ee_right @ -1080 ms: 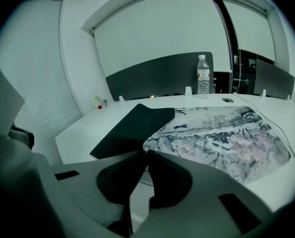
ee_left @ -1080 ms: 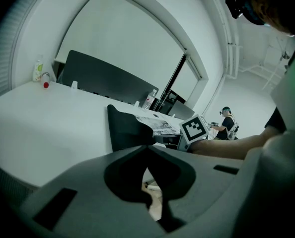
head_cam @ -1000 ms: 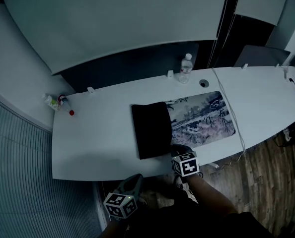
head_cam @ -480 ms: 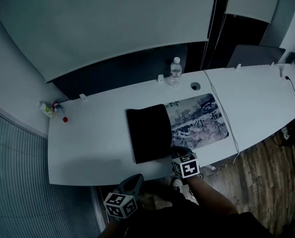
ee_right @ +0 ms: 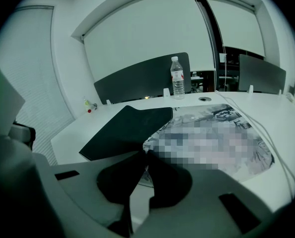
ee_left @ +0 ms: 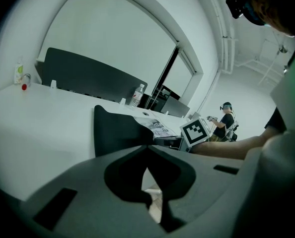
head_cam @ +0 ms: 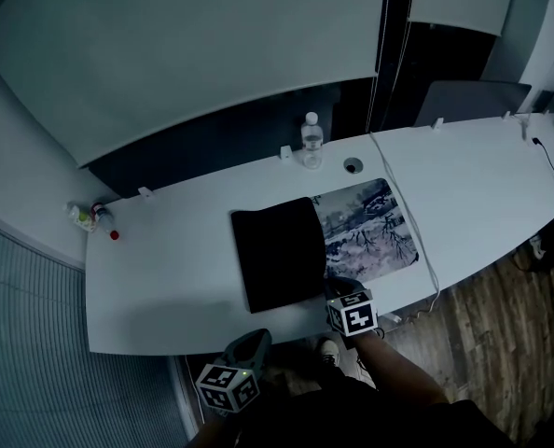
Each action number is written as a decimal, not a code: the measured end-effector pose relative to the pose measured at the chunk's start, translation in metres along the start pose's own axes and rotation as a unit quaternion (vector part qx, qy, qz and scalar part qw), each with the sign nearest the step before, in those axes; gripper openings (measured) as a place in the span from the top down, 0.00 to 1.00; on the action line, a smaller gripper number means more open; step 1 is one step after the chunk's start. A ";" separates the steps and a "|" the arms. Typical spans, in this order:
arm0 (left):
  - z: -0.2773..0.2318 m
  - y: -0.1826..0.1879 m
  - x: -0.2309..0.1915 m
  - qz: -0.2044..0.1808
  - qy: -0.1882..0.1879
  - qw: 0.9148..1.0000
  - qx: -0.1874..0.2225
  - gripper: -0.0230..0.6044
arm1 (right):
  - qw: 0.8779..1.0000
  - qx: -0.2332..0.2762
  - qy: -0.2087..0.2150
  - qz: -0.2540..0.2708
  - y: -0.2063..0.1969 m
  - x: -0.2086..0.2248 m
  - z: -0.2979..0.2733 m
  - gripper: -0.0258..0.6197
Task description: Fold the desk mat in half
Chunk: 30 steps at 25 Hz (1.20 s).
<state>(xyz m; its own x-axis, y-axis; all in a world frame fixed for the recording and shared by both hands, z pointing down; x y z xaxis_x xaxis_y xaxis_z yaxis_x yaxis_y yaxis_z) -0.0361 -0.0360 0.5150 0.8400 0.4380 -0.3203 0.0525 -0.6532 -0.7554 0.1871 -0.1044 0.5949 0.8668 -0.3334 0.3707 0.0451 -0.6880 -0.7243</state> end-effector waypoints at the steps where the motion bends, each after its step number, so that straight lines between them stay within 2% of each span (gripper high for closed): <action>1: -0.003 0.001 0.004 -0.001 0.000 1.000 0.000 0.95 | 1.000 0.001 0.001 0.000 0.000 0.004 0.002 0.90; 18: -0.059 0.013 0.075 -0.020 -0.009 1.000 -0.015 0.95 | 0.999 0.009 0.001 -0.035 -0.008 0.078 0.041 0.90; 30: -0.085 0.028 0.101 -0.041 -0.031 0.998 -0.026 0.95 | 0.998 0.018 -0.025 -0.056 -0.012 0.114 0.061 0.90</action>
<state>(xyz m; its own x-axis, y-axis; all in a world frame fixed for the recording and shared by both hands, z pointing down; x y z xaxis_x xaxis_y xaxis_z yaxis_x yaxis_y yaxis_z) 0.0964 -0.0622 0.5098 0.7965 0.5278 -0.2951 0.1491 -0.6444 -0.7500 0.3162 -0.0949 0.6102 0.8791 -0.2224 0.4216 0.1602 -0.6951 -0.7009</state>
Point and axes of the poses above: the fingertips, and each gripper's own axes: z backward along the fingers, x to its right, y out of its top, the point moved 6 cm from there along z, backward along the fingers, and after that the axes turned 12 degrees about y, right-handed, at the moved point
